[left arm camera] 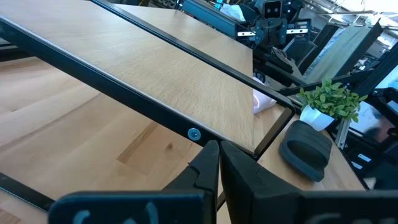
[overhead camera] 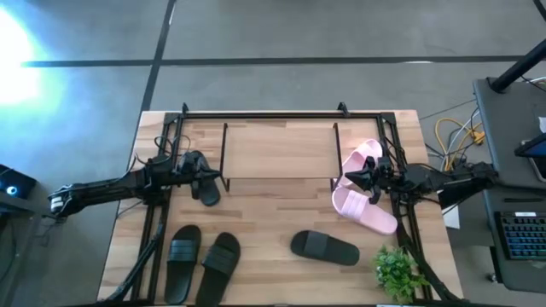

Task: Pick and place slides into the shelf

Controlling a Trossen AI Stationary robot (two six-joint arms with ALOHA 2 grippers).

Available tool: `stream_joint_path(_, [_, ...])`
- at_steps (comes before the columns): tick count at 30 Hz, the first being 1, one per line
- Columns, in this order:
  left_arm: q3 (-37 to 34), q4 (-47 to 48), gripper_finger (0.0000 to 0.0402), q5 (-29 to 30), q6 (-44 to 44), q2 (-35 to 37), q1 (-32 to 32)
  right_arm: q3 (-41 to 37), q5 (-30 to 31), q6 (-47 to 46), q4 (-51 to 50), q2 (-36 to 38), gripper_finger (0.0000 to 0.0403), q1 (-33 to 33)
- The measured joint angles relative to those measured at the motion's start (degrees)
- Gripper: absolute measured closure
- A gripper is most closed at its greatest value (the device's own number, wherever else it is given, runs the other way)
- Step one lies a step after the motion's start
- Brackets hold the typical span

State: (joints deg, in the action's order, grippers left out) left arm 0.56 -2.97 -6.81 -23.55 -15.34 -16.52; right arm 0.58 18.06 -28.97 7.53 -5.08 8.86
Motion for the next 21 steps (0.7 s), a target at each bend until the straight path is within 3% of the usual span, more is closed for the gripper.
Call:
stream_joint_path(14, [0.0,0.0,0.0402,0.0,0.0,0.0,0.0,0.0,0.0,-0.7,1.1,0.0,0.0394,0.0])
stream_joint_path(21, [0.0,0.0,0.0402,0.0,0.0,0.0,0.0,0.0,3.0,-12.9,0.9,0.0,0.0394,0.0])
